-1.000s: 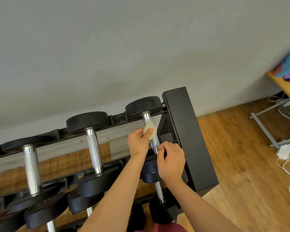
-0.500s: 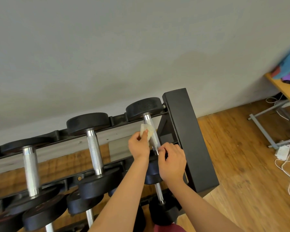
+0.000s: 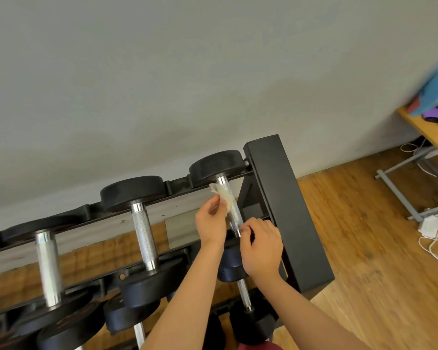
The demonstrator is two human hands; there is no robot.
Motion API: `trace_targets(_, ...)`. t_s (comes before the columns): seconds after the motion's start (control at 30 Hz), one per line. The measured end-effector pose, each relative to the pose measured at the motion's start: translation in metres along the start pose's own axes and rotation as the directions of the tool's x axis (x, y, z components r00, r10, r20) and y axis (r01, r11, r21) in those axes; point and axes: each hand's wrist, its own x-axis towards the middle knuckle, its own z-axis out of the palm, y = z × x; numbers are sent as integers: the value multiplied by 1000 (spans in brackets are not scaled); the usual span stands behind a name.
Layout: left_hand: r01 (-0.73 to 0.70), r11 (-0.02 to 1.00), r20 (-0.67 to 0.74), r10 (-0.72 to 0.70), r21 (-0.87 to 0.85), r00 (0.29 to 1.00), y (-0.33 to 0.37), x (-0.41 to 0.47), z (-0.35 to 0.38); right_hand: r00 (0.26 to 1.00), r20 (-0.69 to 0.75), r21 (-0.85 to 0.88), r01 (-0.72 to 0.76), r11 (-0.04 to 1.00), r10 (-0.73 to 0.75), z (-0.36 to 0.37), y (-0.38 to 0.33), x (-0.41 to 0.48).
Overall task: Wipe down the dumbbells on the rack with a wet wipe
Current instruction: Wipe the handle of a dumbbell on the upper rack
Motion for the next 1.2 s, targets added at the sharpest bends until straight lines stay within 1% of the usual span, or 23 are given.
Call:
trace_targets(0.1, 87, 995, 138, -79, -51, 987, 2, 4, -3, 1000, 5, 1, -2, 1000, 2, 0, 0, 0)
trace_targets(0.2, 173, 982, 212, -154, -75, 965, 5, 8, -4, 1000, 7, -1, -6, 1000, 6, 0, 0, 1)
trace_targets(0.3, 187, 981, 290, -166, -46, 943, 10, 11, -2, 1000, 15, -6, -2, 1000, 2, 0, -1, 1)
trace_targets(0.37, 192, 981, 316, -175, -24, 932, 12, 10, 0, 1000, 13, -2, -4, 1000, 4, 0, -1, 1)
trace_targets(0.4, 196, 980, 308, -179, -25, 934, 12, 10, 1, 1000, 9, 1, -4, 1000, 4, -1, -1, 0)
trace_targets(0.47, 180, 983, 247, -166, -35, 955, 9, 7, 3, 1000, 1, 2, 1, 1000, -1, -1, -2, 0)
trace_targets(0.6, 84, 996, 45, -83, -16, 996, 2, 0, 1, 1000, -4, 15, 9, 1000, -9, -2, -2, 0)
trace_targets(0.63, 63, 998, 23, -63, 12, 998, 0, -1, -2, 1000, -3, 16, 9, 1000, -9, -2, -2, 0)
trace_targets(0.67, 49, 998, 30, -50, 45, 998, -1, -2, -5, 1000, -1, 16, 9, 1000, -9, -2, -1, 0)
trace_targets(0.73, 44, 987, 115, -62, 154, 991, -1, -4, -11, 1000, 1, 18, 5, 1000, -5, -1, 0, 0)
trace_targets(0.8, 25, 954, 226, -97, 300, 969, 0, -2, -15, 1000, 1, 24, -1, 1000, 1, 0, 0, 1)
trace_targets(0.87, -15, 921, 283, -104, 389, 954, 3, 2, -18, 1000, -1, 21, -1, 1000, 1, 0, 0, 0)
trace_targets(0.93, -68, 908, 279, -55, 414, 959, 4, 4, -21, 1000, 1, 12, -1, 1000, 1, 0, 0, 0)
trace_targets(1.0, -91, 912, 258, -17, 399, 966, 2, 3, -25, 1000, 1, 14, -3, 1000, 3, 0, 0, 0)
trace_targets(1.07, -67, 912, 280, -53, 404, 958, 1, 0, -26, 1000, -1, 19, -1, 1000, 1, -1, 0, 0)
trace_targets(1.13, -42, 887, 348, -137, 460, 927, 0, -1, -24, 1000, 1, 16, 1, 1000, -1, 0, -1, 0)
trace_targets(1.2, -35, 870, 373, -174, 491, 911, 3, -4, -23, 1000, 6, 13, 3, 1000, -3, 0, 1, -1)
